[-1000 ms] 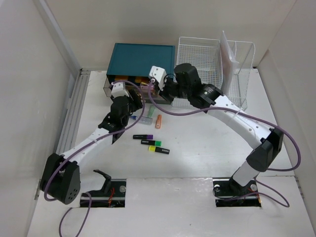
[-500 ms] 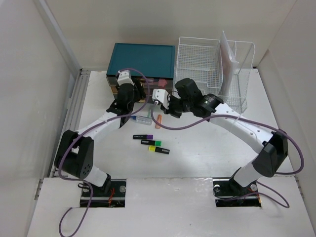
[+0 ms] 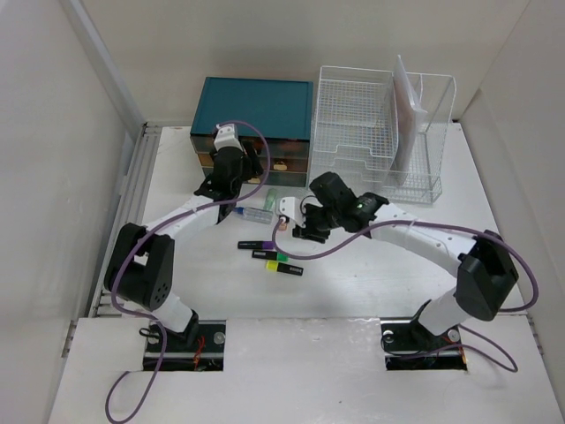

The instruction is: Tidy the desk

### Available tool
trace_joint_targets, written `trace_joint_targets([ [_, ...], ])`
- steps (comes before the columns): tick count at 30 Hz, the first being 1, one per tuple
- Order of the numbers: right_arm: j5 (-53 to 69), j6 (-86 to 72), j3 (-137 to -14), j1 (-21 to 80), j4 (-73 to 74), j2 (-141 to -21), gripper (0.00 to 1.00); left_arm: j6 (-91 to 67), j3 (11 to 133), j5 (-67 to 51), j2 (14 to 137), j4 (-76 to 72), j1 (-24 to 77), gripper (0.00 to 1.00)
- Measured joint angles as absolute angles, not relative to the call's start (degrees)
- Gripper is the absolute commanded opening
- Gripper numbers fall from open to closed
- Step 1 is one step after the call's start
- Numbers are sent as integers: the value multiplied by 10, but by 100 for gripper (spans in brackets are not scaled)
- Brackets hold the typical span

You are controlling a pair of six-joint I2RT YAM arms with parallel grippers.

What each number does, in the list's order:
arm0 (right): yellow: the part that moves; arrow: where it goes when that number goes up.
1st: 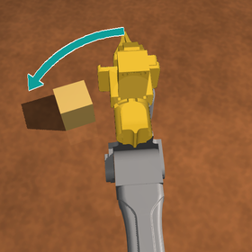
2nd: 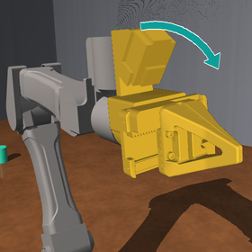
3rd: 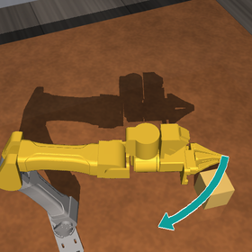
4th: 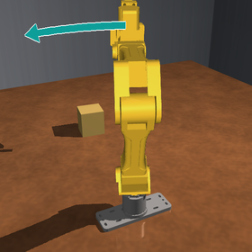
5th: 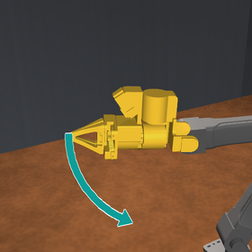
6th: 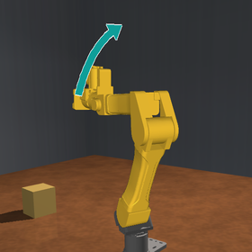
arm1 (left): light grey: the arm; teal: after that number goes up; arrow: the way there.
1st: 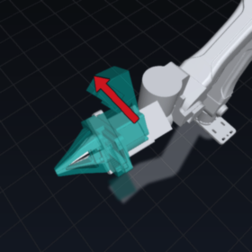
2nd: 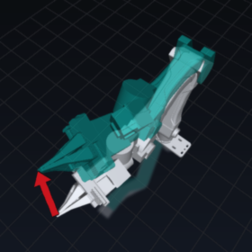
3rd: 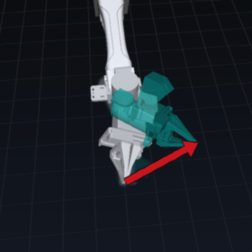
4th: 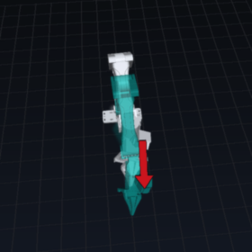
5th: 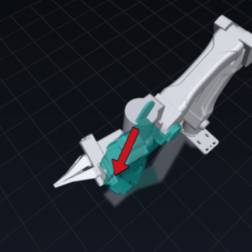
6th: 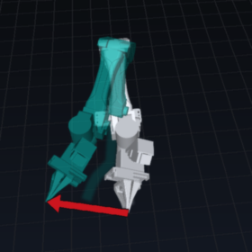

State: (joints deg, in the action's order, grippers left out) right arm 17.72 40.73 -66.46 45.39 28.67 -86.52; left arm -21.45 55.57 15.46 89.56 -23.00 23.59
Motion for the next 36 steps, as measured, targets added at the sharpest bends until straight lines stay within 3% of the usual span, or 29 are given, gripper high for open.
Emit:
trace_joint_targets([
  [4, 179, 402, -661, 487, 268, -900, 54, -211, 557, 153, 896, -229, 232, 59],
  [13, 187, 375, -636, 538, 239, -937, 54, -209, 559, 151, 900, -230, 227, 59],
  [22, 195, 348, -632, 551, 222, -969, 54, -223, 497, 154, 823, -248, 226, 72],
  [36, 192, 305, -633, 573, 222, -1013, 56, -235, 456, 165, 800, -269, 202, 73],
])
